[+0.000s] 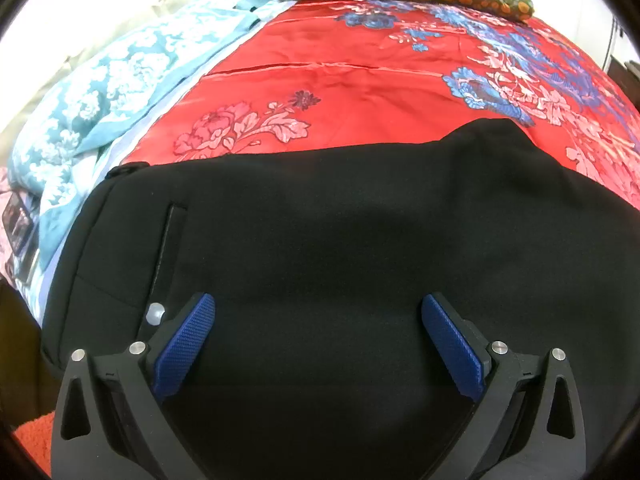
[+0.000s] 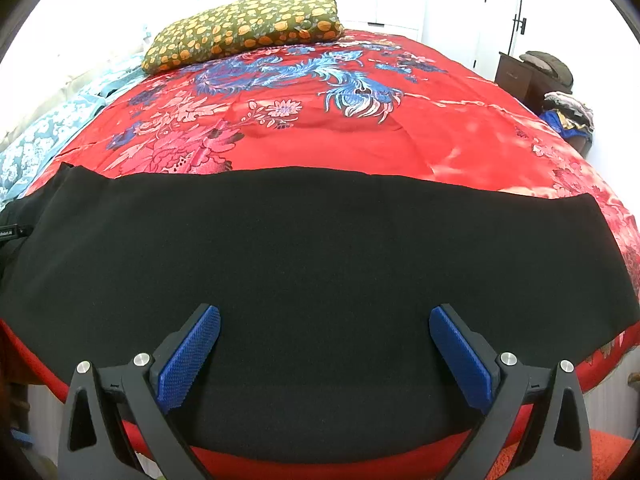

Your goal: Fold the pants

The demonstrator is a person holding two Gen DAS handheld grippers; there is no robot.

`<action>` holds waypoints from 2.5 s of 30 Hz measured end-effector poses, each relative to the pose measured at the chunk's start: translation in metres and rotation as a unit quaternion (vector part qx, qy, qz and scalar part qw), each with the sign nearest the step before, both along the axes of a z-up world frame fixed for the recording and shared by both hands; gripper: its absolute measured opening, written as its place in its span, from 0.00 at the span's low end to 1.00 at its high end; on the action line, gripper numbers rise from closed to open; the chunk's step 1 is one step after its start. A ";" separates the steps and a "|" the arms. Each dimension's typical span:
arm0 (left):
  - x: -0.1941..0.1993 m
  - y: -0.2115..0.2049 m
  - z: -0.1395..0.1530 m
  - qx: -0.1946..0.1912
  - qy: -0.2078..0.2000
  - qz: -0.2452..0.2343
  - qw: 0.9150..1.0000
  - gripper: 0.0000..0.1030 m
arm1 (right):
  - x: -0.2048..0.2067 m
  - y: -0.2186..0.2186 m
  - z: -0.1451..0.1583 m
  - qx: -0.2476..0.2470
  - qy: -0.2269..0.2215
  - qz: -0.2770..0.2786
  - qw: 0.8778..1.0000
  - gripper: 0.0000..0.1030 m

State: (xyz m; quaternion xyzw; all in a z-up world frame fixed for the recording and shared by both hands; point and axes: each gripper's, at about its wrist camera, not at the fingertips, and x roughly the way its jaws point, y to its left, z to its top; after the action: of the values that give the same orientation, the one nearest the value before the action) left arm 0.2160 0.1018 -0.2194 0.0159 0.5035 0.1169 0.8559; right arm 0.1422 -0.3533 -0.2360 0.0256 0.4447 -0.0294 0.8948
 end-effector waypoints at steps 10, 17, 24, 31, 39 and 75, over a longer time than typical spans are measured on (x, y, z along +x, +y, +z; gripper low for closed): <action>0.001 -0.001 -0.001 0.005 -0.003 0.001 1.000 0.99 | 0.000 0.000 0.000 0.001 -0.001 0.003 1.000 1.00; 0.000 -0.003 -0.001 0.010 -0.005 0.004 1.000 0.99 | 0.000 -0.001 -0.001 0.002 -0.003 0.005 1.000 1.00; 0.000 -0.003 -0.001 0.011 -0.006 0.005 1.000 0.99 | -0.001 -0.001 -0.001 0.001 -0.003 0.005 1.000 1.00; 0.001 -0.003 -0.001 0.013 -0.005 0.010 1.000 0.99 | 0.000 -0.001 -0.001 0.003 -0.002 0.006 1.000 1.00; 0.001 -0.003 -0.001 0.017 -0.007 0.014 1.000 1.00 | -0.002 -0.001 0.000 0.003 -0.003 0.005 1.000 1.00; -0.006 -0.006 0.000 0.023 -0.017 0.021 0.999 0.99 | 0.015 -0.306 0.001 0.302 0.121 -0.098 0.941 0.47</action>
State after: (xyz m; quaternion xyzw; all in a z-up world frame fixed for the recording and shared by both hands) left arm 0.2100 0.0962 -0.2198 0.0231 0.4860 0.1465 0.8613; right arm 0.1576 -0.6593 -0.2348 0.3346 0.5325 0.0160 0.7774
